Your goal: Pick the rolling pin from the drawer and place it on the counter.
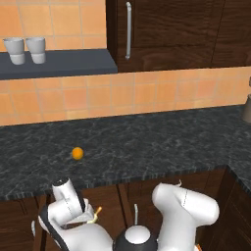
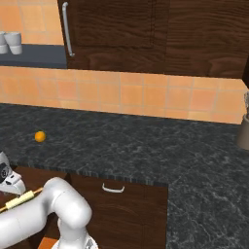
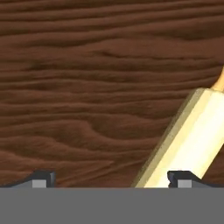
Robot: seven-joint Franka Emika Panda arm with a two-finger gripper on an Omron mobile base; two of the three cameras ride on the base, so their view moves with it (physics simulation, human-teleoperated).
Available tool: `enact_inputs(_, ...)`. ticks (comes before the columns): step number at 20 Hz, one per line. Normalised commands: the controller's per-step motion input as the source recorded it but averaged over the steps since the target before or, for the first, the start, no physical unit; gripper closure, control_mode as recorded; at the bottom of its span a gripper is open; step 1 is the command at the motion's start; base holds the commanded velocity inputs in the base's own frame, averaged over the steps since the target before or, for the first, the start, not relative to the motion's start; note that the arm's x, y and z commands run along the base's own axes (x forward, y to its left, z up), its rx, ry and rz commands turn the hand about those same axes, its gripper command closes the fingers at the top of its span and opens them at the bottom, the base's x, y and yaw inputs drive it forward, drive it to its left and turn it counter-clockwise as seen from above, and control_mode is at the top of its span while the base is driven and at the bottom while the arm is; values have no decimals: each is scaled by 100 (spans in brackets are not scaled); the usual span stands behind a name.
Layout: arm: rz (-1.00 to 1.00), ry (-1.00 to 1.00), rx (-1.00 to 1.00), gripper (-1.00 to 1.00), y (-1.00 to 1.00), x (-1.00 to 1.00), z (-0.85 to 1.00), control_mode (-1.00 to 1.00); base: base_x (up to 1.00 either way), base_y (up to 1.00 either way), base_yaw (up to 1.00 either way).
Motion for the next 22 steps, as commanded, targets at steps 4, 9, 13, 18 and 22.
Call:
enact_inputs(4, 0, -4, 5, -100, -47, -29, 0, -100, 0, 0, 0)
enact_inputs(9, 2, -3, 5, -100, -61, -25, -22, -100, 0, 0, 0)
enact_inputs(13, 7, -13, 1, -100, -23, -2, -63, -100, 0, 0, 0)
enact_inputs(18, 9, -27, 1, 100, 0, -9, -56, -100, 0, 0, 0)
enact_inputs(22, 9, -6, 5, 100, 0, -53, 76, -100, 0, 0, 0)
